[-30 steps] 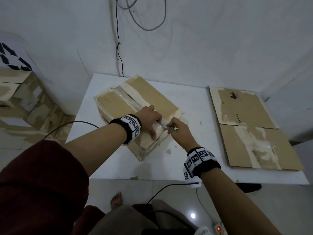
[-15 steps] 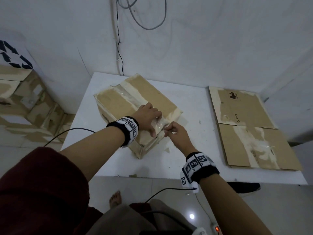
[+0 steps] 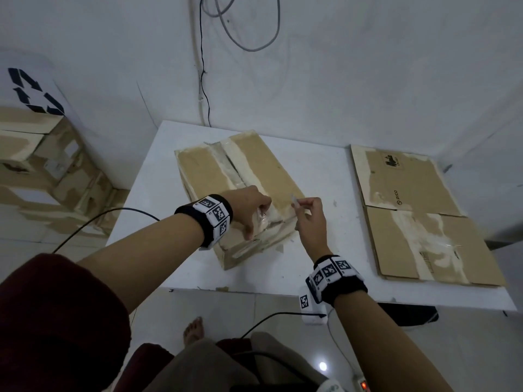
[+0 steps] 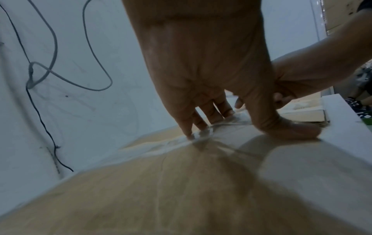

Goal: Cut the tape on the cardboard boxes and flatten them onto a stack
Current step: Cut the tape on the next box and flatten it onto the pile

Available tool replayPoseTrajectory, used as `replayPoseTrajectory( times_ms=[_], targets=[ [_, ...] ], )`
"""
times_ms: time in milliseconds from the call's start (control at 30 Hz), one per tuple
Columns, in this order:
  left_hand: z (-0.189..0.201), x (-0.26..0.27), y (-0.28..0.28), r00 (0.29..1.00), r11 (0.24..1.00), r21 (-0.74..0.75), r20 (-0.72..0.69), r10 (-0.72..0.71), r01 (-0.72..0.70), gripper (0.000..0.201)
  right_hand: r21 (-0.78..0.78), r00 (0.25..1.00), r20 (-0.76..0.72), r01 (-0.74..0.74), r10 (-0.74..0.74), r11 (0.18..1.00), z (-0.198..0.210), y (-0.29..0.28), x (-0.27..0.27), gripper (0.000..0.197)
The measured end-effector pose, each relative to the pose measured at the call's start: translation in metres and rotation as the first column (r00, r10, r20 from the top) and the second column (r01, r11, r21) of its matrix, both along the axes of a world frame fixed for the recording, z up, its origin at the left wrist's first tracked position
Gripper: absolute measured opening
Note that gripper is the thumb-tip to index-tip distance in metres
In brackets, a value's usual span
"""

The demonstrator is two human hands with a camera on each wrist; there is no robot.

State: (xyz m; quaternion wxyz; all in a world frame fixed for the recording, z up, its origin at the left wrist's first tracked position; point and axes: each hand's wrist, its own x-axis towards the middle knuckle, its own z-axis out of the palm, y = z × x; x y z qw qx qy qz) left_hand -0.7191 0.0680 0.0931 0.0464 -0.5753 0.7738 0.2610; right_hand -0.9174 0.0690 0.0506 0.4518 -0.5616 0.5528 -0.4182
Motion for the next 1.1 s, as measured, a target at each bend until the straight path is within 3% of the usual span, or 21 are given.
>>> replayPoseTrajectory(
  times_ms=[100,200,333,400,533,600,800,1100],
  targets=[
    [-0.003,-0.005,0.013,0.988,0.986,-0.105,-0.090,0.122,-0.131,0.052,-0.017,0.998,-0.037,-0.045,0.045,0.999,-0.007,0.005,0.005,0.018],
    [-0.018,-0.011,0.024,0.939,0.943,-0.165,-0.237,0.248,-0.290,0.028,-0.035,0.996,-0.054,-0.070,0.068,0.997,-0.014,0.011,0.004,0.011],
    [-0.028,-0.023,0.027,0.818,0.849,-0.149,-0.393,0.420,-0.507,0.045,-0.110,0.995,-0.043,-0.095,0.091,0.989,-0.012,0.021,-0.001,0.004],
    [-0.033,-0.024,0.029,0.686,0.793,-0.061,-0.543,0.484,-0.607,0.053,-0.164,0.994,-0.058,-0.098,0.089,0.982,-0.013,0.029,-0.005,0.005],
    [-0.046,-0.023,0.040,0.293,0.666,0.214,-0.772,0.564,-0.715,0.050,-0.157,0.972,-0.110,-0.224,0.208,0.962,-0.014,0.047,-0.009,0.003],
    [-0.052,-0.025,0.044,0.174,0.613,0.268,-0.807,0.564,-0.743,0.047,-0.148,0.946,-0.155,-0.307,0.285,0.940,-0.017,0.054,-0.010,0.001],
    [-0.049,-0.027,0.044,0.057,0.569,0.347,-0.817,0.573,-0.745,0.046,-0.205,0.868,-0.339,-0.446,0.364,0.871,-0.024,0.056,-0.007,0.004],
    [-0.049,-0.025,0.044,0.033,0.569,0.371,-0.818,0.574,-0.734,0.046,-0.283,0.830,-0.528,-0.372,0.180,0.884,-0.025,0.060,-0.002,0.004]
  ],
)
